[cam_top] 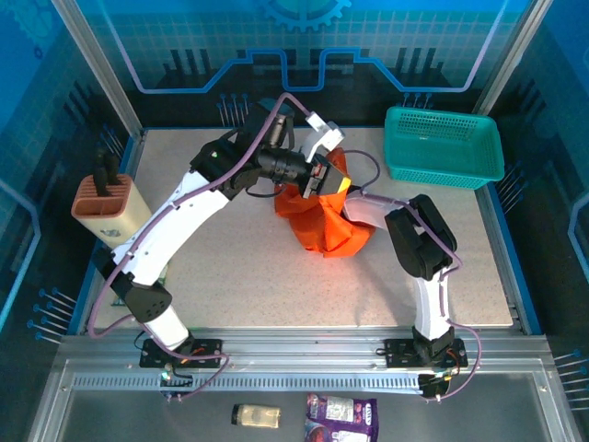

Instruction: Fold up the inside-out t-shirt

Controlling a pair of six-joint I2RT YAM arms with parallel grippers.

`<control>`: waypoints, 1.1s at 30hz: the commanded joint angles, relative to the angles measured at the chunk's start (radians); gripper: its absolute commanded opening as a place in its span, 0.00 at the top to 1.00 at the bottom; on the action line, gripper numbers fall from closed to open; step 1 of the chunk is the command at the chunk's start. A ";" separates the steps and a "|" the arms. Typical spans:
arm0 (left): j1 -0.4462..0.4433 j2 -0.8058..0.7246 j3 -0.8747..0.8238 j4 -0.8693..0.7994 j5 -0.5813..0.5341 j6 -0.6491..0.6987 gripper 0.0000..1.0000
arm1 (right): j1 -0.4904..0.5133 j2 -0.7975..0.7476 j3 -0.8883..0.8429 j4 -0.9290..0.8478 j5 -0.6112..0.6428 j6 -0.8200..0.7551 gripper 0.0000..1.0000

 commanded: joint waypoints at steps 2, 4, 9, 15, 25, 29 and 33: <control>0.067 -0.046 -0.097 0.045 -0.124 -0.012 1.00 | 0.000 -0.080 -0.074 -0.101 -0.080 -0.010 0.93; 0.111 -0.060 -0.168 0.083 -0.145 -0.044 1.00 | 0.003 -0.136 -0.096 -0.106 -0.103 -0.019 0.98; 0.246 -0.068 -0.360 0.193 -0.148 -0.127 1.00 | 0.029 -0.321 -0.155 -0.107 -0.168 -0.035 1.00; 0.340 -0.005 -0.540 0.279 -0.161 -0.136 1.00 | 0.065 -0.486 -0.134 -0.184 -0.167 -0.057 1.00; 0.449 0.151 -0.737 0.498 -0.102 -0.243 1.00 | 0.075 -0.683 -0.065 -0.161 -0.269 -0.026 1.00; 0.527 0.197 -0.807 0.615 -0.039 -0.324 1.00 | 0.065 -0.745 -0.027 -0.149 -0.310 -0.012 1.00; 0.626 0.208 -0.881 0.744 0.015 -0.424 1.00 | 0.050 -0.823 -0.022 -0.128 -0.317 -0.006 1.00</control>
